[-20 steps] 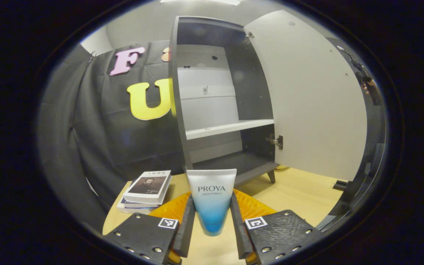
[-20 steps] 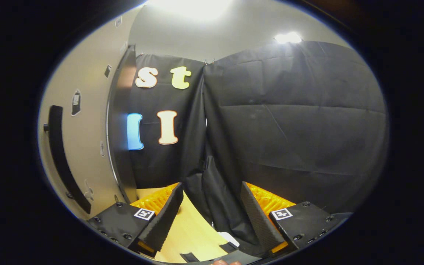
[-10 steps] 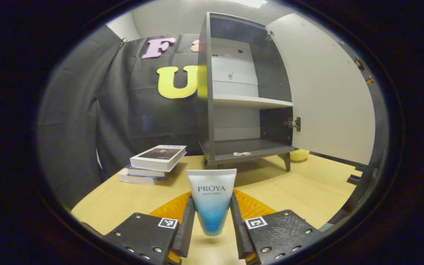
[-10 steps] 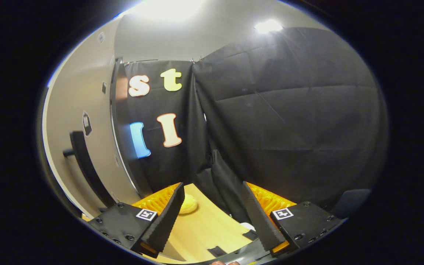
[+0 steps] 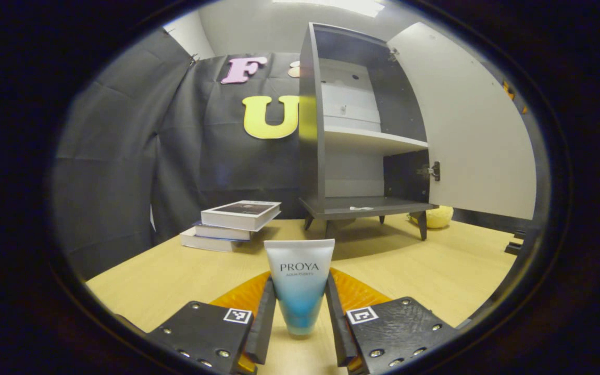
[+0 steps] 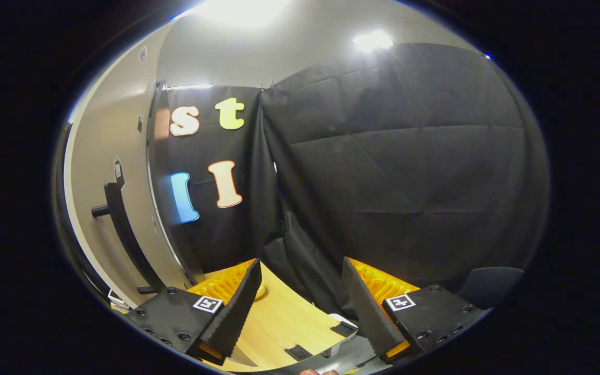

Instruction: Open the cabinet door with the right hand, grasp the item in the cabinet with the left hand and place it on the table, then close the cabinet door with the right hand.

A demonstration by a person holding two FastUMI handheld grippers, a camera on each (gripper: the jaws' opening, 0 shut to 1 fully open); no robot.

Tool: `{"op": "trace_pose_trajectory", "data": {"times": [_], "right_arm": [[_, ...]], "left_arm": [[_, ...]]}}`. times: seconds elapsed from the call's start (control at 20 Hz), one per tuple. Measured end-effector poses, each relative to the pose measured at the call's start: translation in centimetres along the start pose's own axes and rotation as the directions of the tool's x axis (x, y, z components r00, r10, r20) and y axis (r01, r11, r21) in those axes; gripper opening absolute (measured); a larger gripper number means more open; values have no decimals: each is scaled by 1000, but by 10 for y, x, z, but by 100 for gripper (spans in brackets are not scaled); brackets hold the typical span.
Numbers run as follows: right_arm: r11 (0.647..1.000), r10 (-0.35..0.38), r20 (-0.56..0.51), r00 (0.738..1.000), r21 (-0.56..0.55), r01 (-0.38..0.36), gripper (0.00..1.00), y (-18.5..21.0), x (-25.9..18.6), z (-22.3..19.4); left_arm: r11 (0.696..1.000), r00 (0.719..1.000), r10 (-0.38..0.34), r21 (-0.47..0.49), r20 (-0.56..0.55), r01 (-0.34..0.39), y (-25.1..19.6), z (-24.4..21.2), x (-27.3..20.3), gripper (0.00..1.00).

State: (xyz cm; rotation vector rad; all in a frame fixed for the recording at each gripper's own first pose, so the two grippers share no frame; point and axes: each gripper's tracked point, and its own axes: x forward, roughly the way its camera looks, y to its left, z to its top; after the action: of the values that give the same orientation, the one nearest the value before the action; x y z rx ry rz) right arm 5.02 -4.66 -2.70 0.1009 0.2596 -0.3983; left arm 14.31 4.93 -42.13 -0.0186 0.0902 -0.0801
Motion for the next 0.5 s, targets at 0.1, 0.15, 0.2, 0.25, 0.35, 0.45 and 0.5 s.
{"op": "trace_pose_trajectory", "data": {"times": [0.1,0.15,0.2,0.25,0.35,0.45,0.5], "right_arm": [[999,15,8,1000,28,-16,92,14,1,8],[999,25,-2,1000,43,-25,92,20,4,7],[998,27,-26,999,57,-25,93,23,7,4],[996,27,-49,998,80,-23,93,23,9,2],[990,32,-62,998,137,-24,98,25,13,9],[984,18,-63,998,176,-7,98,21,17,12],[982,11,-62,998,190,1,98,18,19,13]], "left_arm": [[1000,1000,18,5,15,-18,4,-5,-2,52],[1000,1000,23,5,16,-23,5,-9,-1,50],[1000,1000,27,2,16,-27,6,-13,-2,50],[999,999,33,1,16,-33,7,-17,-3,51],[999,998,51,1,21,-51,12,-22,-5,52],[999,998,53,10,29,-54,11,-22,-8,52],[999,998,51,18,32,-51,8,-21,-8,51]]}}
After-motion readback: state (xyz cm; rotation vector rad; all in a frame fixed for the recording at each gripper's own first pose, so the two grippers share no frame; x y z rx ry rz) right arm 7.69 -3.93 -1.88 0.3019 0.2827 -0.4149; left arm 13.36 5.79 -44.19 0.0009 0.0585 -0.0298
